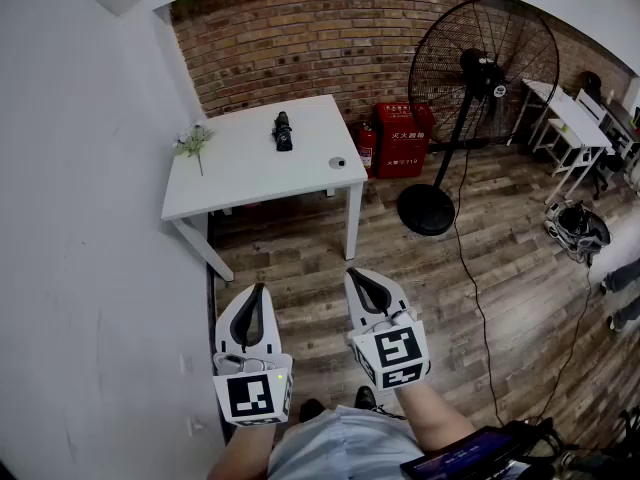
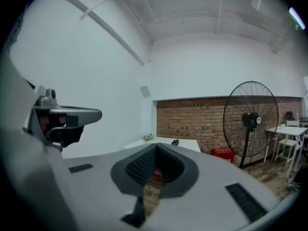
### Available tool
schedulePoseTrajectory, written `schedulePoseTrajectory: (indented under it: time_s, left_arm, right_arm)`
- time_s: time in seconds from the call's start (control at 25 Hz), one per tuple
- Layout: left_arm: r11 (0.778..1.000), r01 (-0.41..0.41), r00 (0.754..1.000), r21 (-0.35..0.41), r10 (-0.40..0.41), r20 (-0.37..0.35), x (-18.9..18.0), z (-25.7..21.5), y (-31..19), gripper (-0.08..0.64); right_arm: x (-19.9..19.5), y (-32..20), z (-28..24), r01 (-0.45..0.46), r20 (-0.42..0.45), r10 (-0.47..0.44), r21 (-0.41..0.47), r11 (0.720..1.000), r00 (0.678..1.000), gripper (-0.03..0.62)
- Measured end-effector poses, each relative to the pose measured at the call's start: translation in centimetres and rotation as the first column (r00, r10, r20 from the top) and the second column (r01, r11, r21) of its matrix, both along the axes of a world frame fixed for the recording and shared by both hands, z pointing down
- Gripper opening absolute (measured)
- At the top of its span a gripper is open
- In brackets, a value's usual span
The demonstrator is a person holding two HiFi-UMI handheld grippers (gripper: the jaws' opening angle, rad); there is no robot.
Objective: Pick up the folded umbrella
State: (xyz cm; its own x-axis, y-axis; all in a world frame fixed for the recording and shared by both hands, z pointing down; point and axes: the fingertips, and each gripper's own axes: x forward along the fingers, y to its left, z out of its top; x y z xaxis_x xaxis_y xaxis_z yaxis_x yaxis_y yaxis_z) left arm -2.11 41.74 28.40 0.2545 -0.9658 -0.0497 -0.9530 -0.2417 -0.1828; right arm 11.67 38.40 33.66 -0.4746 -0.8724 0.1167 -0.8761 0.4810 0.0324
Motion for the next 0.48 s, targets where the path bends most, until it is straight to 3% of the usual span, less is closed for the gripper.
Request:
schedulePoseTrajectory:
  time_s: [0.48]
  left_arm:
    - [1.0, 0.001, 1.0, -0.006, -0.001, 0.017, 1.4, 0.1, -0.7, 0.006]
  right_arm:
    - [1.1, -0.7, 0.3, 0.007, 0.01, -0.007, -0.006, 1.0, 1.0, 0.003]
